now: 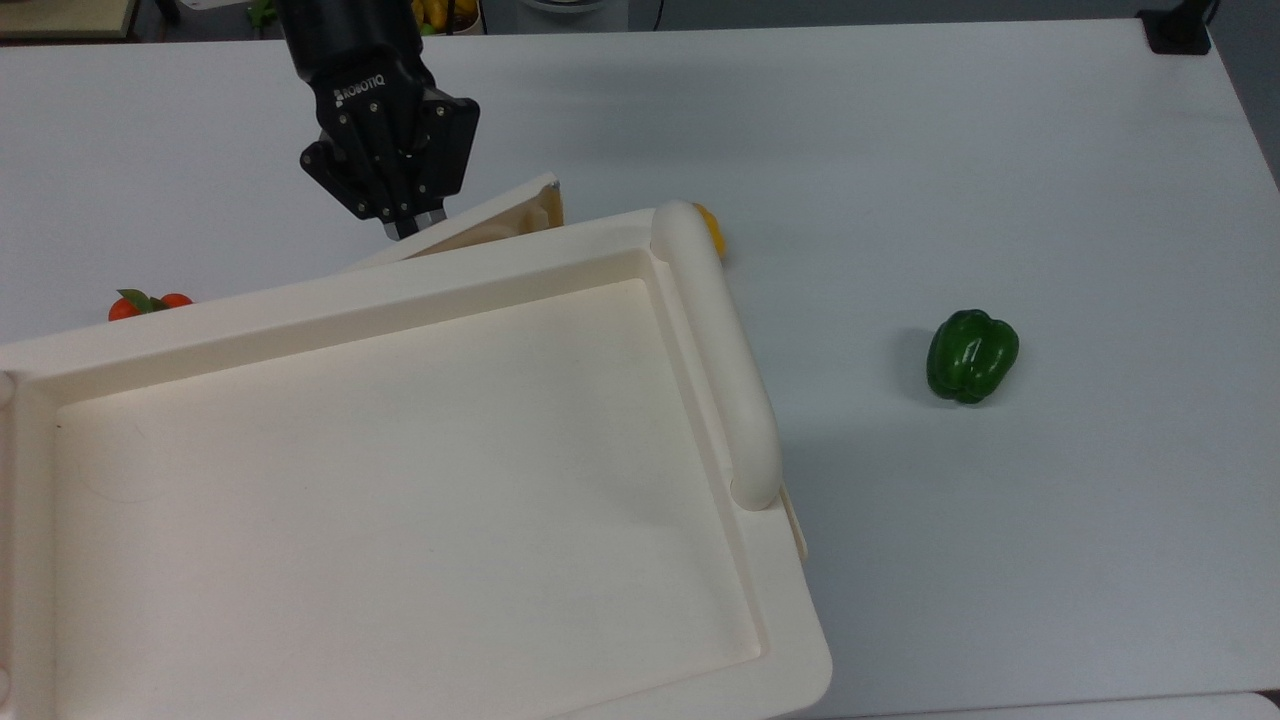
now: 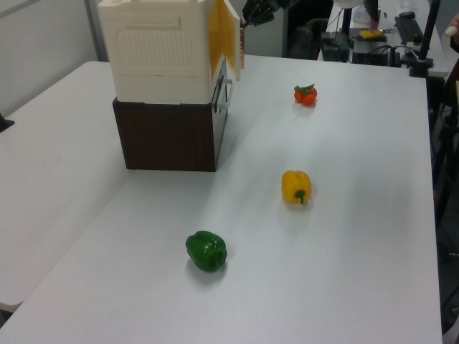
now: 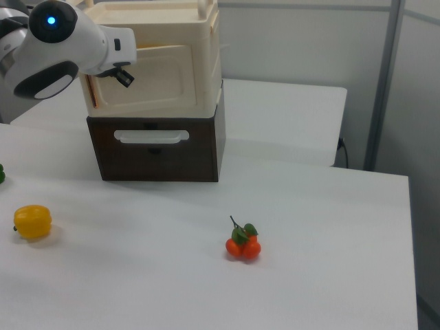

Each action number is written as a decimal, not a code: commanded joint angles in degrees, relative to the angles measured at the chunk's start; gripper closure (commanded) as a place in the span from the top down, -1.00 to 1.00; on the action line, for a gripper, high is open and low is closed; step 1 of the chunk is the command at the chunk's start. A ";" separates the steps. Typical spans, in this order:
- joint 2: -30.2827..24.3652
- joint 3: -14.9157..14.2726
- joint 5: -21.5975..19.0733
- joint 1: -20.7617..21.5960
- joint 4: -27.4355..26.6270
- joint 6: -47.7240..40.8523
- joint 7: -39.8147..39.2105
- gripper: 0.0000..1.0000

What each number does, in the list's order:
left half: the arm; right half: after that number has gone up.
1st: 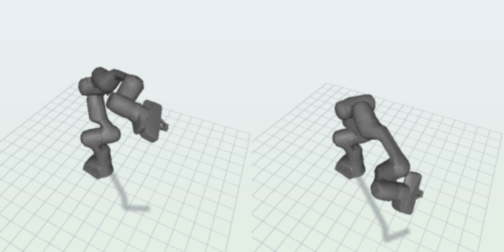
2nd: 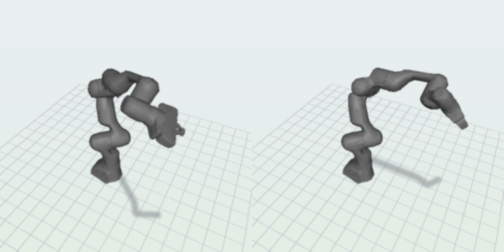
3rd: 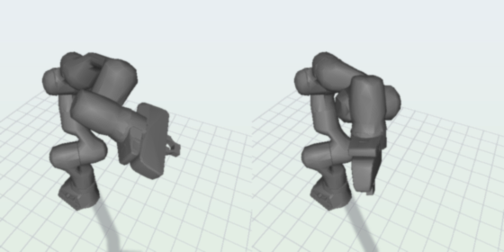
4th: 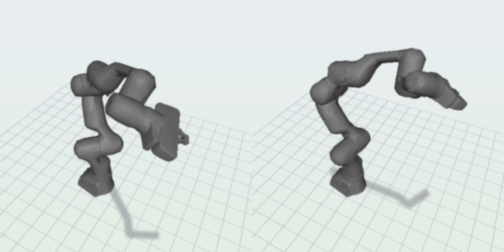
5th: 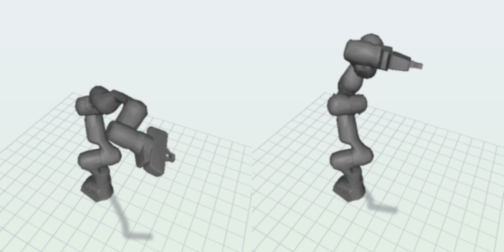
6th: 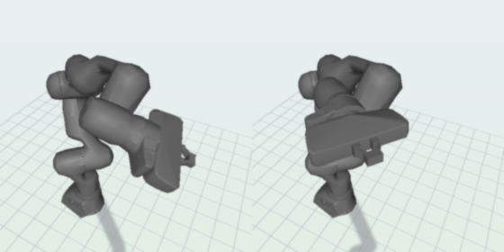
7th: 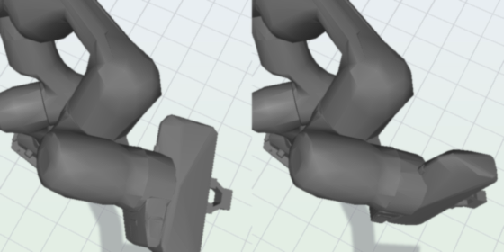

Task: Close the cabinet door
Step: 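Push the door with the gripper, swinging it shut against the cabinet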

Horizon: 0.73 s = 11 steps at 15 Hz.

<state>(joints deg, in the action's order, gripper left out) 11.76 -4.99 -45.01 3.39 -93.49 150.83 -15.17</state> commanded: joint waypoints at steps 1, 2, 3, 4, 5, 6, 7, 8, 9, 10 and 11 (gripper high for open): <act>1.68 0.77 -1.13 1.52 0.94 5.16 0.58 -1.00; 1.86 0.86 -1.13 1.88 0.94 6.39 0.58 -1.00; 2.12 0.86 -1.13 2.32 0.94 7.54 0.58 -1.00; 2.56 0.86 -1.13 2.67 0.94 8.51 0.58 -1.00; 3.00 0.86 -1.13 3.02 1.02 9.21 0.58 -1.00; 3.18 0.86 -1.13 3.28 0.94 9.91 0.58 -1.00; 3.27 0.86 -1.13 3.55 0.94 10.71 0.58 -1.00; 3.44 0.86 -1.13 3.72 0.94 11.76 0.58 -1.00; 4.14 0.86 -1.13 4.07 0.94 13.16 0.58 -1.00; 4.67 0.86 -1.13 4.43 1.02 14.48 0.58 -1.00; 5.02 0.86 -1.13 4.52 1.46 15.28 0.58 -1.00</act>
<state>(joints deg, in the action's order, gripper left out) 15.10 -4.09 -45.01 6.85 -93.28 162.35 -15.10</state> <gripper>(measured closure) 0.991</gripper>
